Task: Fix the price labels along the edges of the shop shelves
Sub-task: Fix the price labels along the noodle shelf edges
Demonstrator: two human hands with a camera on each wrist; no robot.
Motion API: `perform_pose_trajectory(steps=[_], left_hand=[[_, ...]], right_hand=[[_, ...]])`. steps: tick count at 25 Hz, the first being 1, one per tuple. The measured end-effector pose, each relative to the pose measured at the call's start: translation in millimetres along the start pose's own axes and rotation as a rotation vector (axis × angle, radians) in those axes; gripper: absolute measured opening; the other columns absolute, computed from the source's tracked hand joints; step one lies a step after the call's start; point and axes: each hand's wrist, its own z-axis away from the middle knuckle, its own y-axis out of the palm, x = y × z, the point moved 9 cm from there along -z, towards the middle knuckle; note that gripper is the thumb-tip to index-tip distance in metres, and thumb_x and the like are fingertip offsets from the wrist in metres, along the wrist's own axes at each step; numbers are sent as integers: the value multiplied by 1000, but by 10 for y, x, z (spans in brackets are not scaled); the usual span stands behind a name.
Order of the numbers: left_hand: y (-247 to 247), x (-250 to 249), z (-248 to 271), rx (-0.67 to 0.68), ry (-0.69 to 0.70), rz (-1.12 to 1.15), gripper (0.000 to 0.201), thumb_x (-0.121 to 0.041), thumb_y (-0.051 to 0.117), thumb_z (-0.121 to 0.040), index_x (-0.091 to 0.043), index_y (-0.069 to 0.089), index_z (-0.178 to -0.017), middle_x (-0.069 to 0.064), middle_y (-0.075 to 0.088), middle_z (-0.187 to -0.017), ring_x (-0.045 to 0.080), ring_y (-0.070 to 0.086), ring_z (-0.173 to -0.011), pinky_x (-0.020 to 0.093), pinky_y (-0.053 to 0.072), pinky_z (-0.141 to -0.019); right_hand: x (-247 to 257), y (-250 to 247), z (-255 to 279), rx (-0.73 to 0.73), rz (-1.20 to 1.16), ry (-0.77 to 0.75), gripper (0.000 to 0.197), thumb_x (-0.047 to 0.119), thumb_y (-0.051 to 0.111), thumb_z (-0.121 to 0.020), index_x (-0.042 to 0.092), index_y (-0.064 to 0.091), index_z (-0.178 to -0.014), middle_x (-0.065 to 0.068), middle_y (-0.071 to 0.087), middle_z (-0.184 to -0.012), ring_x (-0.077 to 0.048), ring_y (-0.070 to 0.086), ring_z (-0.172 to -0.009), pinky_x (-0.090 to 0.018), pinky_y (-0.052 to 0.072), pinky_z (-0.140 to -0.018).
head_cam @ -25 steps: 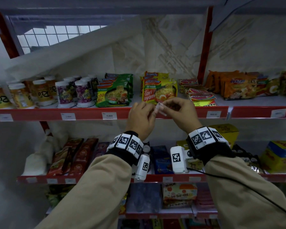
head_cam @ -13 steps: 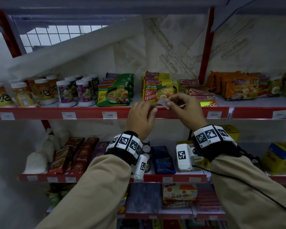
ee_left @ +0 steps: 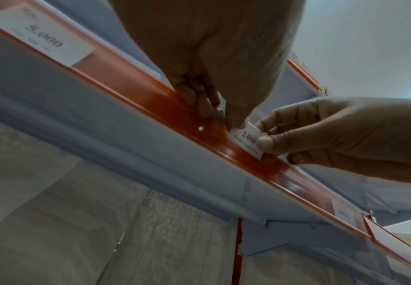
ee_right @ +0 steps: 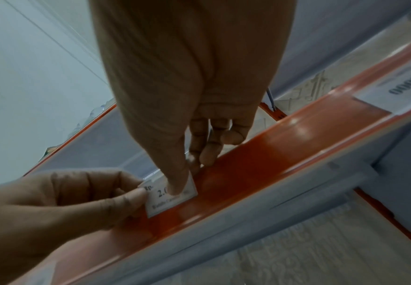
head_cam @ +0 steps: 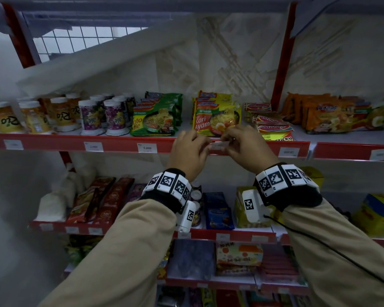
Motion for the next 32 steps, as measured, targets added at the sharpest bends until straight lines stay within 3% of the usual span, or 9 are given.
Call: perform_pose_trajectory(steps=[5,18,25,29,32], left_hand=[[18,-7,1,29,-31,-27,21,-24,54,-95,-8,67,-98,12,55,-91,29,47,-89,39,39,-76],[15,-22,8,74,10,-69,23,-24,55,-94,-7,69,-96,13,56,-89,30,47,-87,40,42,-76],[-12,-29,-23,140,52,-58,15,-16,52,-95,-6,63,-99,12,58,-96,31,47,-90,45,41,-74],[-97,-14,-39,92,71,-12,17,-17,56,-94,-4,67,-96,14,57,-93,31,52,-87,43,45,-68],[-149,-26,-48,67,101,-18,18,-18,59,-92,-5,70,-94,13,60,-91,30,56,-85,41,48,-66]], right_hand=[[-83,65,4,65,120,28,16,14,64,-84,17,68,-99,-6,57,-103,-28,48,-104,-49,43,-89],[-93,76,33,19,87,7,6,21,69,-82,21,70,-88,-2,57,-96,-29,51,-97,-48,40,-89],[-88,64,30,15,86,36,9,19,70,-82,21,68,-90,11,43,-90,-25,47,-95,-42,40,-83],[-117,-17,83,-96,-6,37,20,17,76,-76,15,63,-91,6,52,-87,-25,50,-90,-33,38,-77],[-131,-37,148,-144,31,65,20,17,76,-76,15,63,-91,-2,57,-93,-26,48,-95,-33,38,-77]])
